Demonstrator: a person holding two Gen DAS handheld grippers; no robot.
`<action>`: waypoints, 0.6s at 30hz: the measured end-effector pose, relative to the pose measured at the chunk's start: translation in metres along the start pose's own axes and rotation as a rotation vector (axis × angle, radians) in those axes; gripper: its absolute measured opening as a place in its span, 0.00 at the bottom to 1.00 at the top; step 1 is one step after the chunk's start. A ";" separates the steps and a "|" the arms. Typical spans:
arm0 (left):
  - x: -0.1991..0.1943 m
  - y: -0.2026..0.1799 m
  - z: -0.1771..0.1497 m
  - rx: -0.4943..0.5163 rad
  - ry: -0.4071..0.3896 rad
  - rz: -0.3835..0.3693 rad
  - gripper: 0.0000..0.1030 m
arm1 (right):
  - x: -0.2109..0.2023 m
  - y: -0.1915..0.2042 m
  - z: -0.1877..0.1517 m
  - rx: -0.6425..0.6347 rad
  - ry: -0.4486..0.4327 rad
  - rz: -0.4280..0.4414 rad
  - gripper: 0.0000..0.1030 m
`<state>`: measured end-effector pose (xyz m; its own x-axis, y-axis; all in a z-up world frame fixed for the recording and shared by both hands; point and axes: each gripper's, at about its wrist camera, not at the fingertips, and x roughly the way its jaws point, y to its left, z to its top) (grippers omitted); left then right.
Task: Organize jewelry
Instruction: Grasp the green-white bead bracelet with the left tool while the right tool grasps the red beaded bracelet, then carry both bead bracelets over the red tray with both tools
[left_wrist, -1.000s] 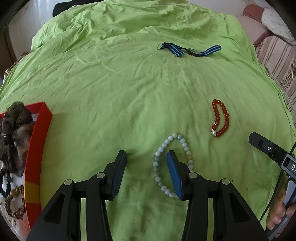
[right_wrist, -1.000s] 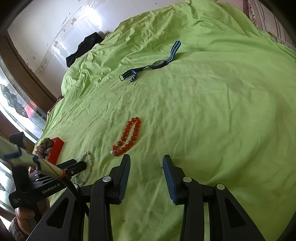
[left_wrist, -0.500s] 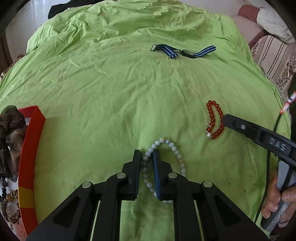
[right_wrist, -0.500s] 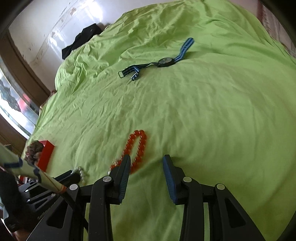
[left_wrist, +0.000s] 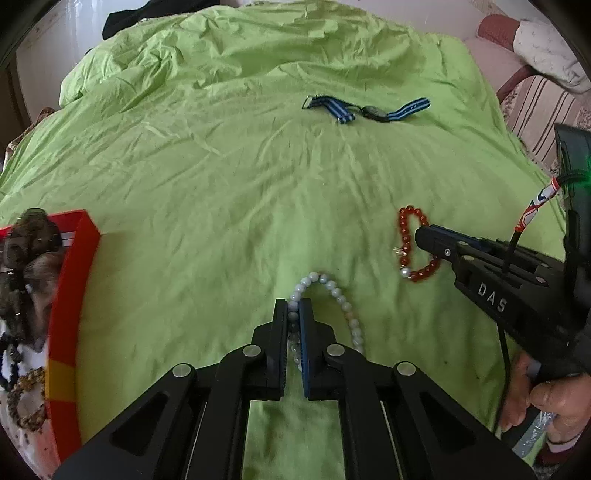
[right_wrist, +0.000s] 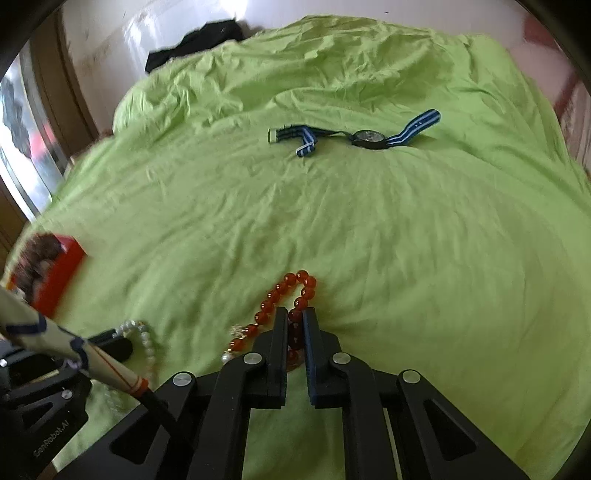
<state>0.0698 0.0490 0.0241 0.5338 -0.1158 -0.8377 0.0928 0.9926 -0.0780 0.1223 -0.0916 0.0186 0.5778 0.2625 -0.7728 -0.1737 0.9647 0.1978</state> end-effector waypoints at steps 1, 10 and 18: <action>-0.006 0.000 -0.001 -0.001 -0.006 -0.004 0.05 | -0.005 -0.003 0.000 0.024 -0.008 0.014 0.08; -0.084 0.028 -0.002 -0.072 -0.094 -0.057 0.05 | -0.064 0.003 -0.001 0.096 -0.075 0.083 0.08; -0.164 0.084 -0.013 -0.123 -0.164 -0.048 0.05 | -0.114 0.040 -0.004 0.049 -0.116 0.121 0.08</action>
<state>-0.0208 0.1516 0.1485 0.6622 -0.1570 -0.7327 0.0236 0.9817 -0.1891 0.0465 -0.0827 0.1124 0.6436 0.3745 -0.6675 -0.2099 0.9250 0.3166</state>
